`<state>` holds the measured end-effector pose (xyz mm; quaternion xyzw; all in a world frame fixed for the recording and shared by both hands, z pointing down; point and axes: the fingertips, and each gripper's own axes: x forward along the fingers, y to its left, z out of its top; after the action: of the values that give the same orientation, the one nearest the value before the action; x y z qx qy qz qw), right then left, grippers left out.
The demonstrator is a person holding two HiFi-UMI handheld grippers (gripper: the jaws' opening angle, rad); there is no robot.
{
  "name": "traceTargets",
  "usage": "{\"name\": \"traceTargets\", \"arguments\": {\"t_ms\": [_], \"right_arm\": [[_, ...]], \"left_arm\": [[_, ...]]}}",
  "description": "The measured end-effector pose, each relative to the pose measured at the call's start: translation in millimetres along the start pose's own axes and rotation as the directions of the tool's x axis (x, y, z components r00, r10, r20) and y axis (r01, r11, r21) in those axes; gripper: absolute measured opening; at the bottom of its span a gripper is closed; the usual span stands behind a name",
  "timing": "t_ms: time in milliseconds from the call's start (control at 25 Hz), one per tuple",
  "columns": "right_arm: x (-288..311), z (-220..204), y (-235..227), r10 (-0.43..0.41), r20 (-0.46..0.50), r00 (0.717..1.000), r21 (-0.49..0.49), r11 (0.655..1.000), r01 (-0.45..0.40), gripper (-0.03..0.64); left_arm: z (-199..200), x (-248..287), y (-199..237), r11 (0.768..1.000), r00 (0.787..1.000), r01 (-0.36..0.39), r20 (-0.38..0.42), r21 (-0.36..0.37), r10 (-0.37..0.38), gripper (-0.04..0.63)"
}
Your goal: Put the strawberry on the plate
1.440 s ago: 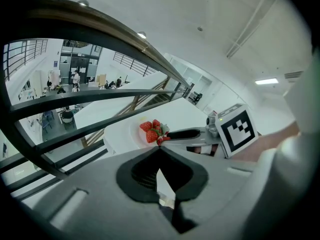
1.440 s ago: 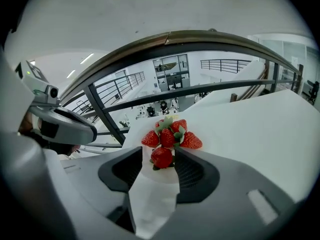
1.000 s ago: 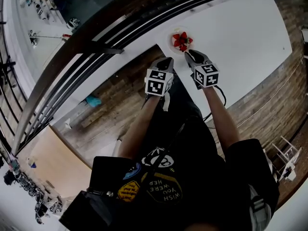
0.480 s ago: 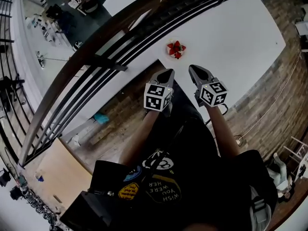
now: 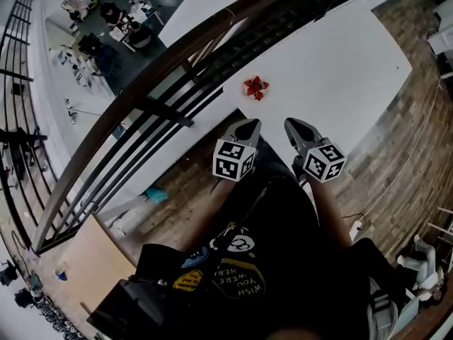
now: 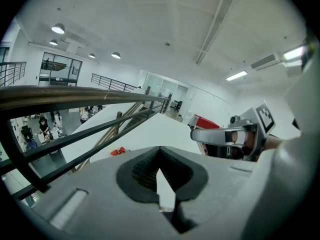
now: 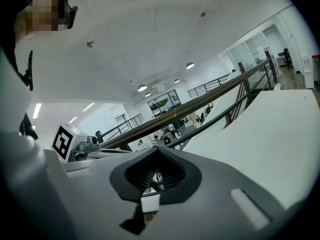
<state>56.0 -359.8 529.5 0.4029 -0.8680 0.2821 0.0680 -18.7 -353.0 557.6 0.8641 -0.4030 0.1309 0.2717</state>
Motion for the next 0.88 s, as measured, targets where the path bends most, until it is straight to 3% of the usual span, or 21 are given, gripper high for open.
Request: {"name": "traceTargets", "arguments": {"t_ms": [200,600,880], "right_arm": [[-23.2,1.6,15.1,0.004,0.033,0.999,-0.029,1.0,-0.003,0.003],[-25.3,6.7,29.2,0.038,0.062,0.997,-0.054,0.998,-0.034,0.003],[-23.1,2.5,35.5,0.043,0.059,0.997,-0.058,0.998,-0.039,0.003]], "left_arm": [[9.9,-19.8,-15.6,0.999,0.999,-0.015,0.038,0.028,0.014,0.002],[16.9,-37.0,-7.0,0.996,0.994,-0.076,0.086,0.044,0.072,0.002],[12.7,-37.7,-6.1,0.997,0.995,-0.058,0.082,0.045,0.054,0.002]]}}
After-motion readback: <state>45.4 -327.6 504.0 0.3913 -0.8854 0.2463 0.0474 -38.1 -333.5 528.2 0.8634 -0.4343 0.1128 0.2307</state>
